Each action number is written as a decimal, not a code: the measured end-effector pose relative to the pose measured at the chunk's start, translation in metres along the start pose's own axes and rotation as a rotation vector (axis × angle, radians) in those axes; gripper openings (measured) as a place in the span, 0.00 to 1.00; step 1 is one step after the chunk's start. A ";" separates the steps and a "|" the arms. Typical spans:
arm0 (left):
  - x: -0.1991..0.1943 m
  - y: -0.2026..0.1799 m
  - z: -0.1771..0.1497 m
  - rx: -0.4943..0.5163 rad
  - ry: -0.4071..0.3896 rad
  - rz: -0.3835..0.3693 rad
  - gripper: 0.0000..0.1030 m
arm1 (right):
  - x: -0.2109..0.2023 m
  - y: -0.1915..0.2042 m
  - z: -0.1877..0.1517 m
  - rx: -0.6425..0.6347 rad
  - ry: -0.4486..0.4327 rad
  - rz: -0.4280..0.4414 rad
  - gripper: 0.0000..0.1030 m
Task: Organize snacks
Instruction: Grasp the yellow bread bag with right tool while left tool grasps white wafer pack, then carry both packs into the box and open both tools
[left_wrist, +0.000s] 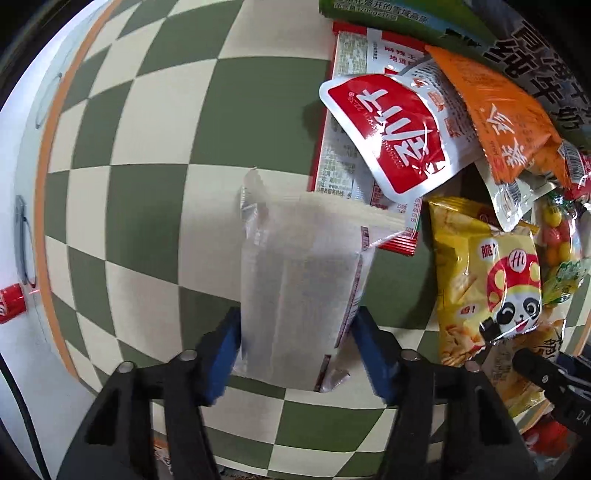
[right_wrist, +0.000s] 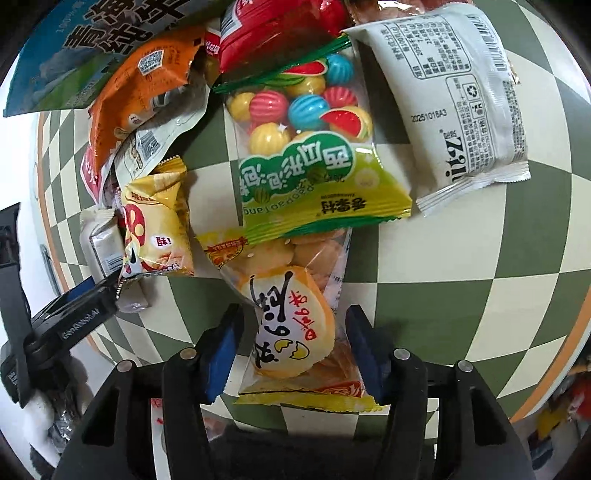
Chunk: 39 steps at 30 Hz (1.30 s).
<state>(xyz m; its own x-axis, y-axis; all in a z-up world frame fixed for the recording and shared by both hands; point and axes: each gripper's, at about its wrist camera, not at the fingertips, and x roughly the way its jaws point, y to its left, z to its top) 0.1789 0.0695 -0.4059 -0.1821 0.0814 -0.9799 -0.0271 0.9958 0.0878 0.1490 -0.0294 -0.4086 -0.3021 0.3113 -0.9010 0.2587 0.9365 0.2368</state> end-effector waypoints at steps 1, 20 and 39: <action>-0.001 -0.002 -0.002 0.004 -0.006 0.010 0.55 | 0.001 -0.001 0.000 -0.007 0.001 -0.013 0.59; -0.014 -0.046 -0.078 0.023 -0.043 -0.006 0.53 | 0.039 0.016 -0.042 -0.036 -0.059 -0.069 0.40; -0.113 -0.096 -0.084 0.117 -0.177 -0.135 0.53 | -0.021 -0.029 -0.088 -0.030 -0.136 0.102 0.38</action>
<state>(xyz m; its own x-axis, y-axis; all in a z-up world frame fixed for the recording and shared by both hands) 0.1193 -0.0384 -0.2882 -0.0088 -0.0569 -0.9983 0.0760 0.9955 -0.0574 0.0672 -0.0493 -0.3646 -0.1488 0.3820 -0.9121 0.2538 0.9062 0.3381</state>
